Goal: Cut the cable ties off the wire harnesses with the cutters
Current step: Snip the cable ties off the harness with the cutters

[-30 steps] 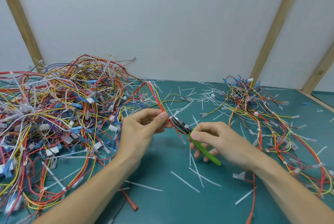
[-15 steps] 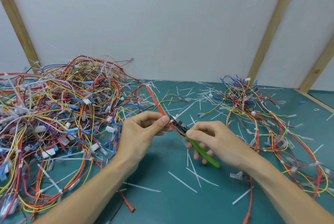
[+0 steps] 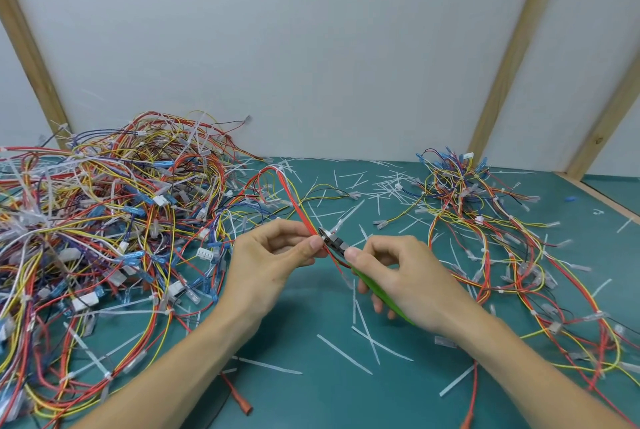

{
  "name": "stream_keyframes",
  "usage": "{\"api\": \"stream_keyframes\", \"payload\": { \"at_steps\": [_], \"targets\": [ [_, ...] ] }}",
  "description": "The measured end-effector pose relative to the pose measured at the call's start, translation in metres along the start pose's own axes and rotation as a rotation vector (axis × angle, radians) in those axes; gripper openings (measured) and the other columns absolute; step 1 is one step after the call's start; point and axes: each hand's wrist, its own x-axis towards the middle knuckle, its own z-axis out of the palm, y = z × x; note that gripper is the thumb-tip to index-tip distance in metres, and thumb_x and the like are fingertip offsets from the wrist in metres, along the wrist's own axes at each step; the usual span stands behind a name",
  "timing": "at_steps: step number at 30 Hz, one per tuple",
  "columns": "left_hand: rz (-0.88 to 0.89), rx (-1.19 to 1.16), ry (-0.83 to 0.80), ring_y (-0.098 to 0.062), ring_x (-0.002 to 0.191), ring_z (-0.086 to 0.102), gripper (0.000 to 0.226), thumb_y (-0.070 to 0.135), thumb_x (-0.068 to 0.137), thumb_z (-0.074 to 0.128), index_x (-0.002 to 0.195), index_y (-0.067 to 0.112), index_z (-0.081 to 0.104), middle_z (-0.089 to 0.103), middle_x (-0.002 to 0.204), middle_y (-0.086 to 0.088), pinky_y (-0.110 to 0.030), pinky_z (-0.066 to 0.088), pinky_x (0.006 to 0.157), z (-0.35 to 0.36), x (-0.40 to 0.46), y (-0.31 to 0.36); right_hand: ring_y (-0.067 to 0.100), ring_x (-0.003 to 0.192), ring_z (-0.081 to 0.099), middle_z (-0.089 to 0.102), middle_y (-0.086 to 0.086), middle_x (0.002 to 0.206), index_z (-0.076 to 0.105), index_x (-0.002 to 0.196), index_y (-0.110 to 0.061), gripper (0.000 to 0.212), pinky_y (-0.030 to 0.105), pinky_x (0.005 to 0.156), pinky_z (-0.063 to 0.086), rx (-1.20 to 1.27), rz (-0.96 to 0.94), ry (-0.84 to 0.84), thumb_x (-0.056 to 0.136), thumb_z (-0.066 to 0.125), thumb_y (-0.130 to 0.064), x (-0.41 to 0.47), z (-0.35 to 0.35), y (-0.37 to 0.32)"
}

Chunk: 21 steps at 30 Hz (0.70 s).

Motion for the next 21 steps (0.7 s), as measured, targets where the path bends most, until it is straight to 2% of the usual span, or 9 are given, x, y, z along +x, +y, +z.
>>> {"api": "stream_keyframes", "payload": {
  "at_steps": [6, 12, 18, 21],
  "targets": [
    [-0.014, -0.002, -0.006, -0.028, 0.079, 0.077, 0.031, 0.017, 0.069, 0.081, 0.091, -0.001, 0.069, 0.077, 0.085, -0.018, -0.024, 0.059, 0.068, -0.0003, 0.0008, -0.0011, 0.033, 0.053, 0.066, 0.071, 0.004, 0.068, 0.06, 0.074, -0.017, 0.043, 0.046, 0.048, 0.055, -0.052, -0.001, 0.019, 0.098, 0.062, -0.052, 0.0003, 0.002, 0.0008],
    [-0.022, 0.003, -0.014, -0.027, 0.078, 0.077, 0.03, 0.018, 0.068, 0.081, 0.09, 0.0, 0.069, 0.077, 0.084, -0.017, -0.024, 0.06, 0.068, -0.0014, 0.0007, -0.0024, 0.028, 0.049, 0.065, 0.071, 0.003, 0.069, 0.058, 0.075, -0.019, 0.045, 0.035, 0.047, 0.051, -0.134, -0.008, 0.036, 0.096, 0.059, -0.059, 0.0009, 0.0034, 0.0032],
    [-0.027, 0.002, -0.009, -0.028, 0.078, 0.077, 0.031, 0.019, 0.068, 0.082, 0.089, 0.001, 0.07, 0.077, 0.085, -0.018, -0.024, 0.06, 0.068, -0.0014, 0.0011, -0.0025, 0.026, 0.048, 0.065, 0.071, 0.001, 0.067, 0.056, 0.075, -0.018, 0.045, 0.025, 0.045, 0.046, -0.157, -0.021, 0.033, 0.097, 0.058, -0.057, 0.0026, 0.0039, 0.0041],
    [-0.03, -0.005, -0.006, -0.028, 0.077, 0.077, 0.034, 0.019, 0.067, 0.082, 0.09, -0.002, 0.069, 0.077, 0.085, -0.019, -0.025, 0.06, 0.069, -0.0007, 0.0011, -0.0029, 0.027, 0.047, 0.064, 0.071, 0.001, 0.066, 0.055, 0.074, -0.02, 0.045, 0.026, 0.045, 0.046, -0.162, -0.016, 0.03, 0.096, 0.057, -0.059, 0.0026, 0.003, 0.0038]
  ]
}}
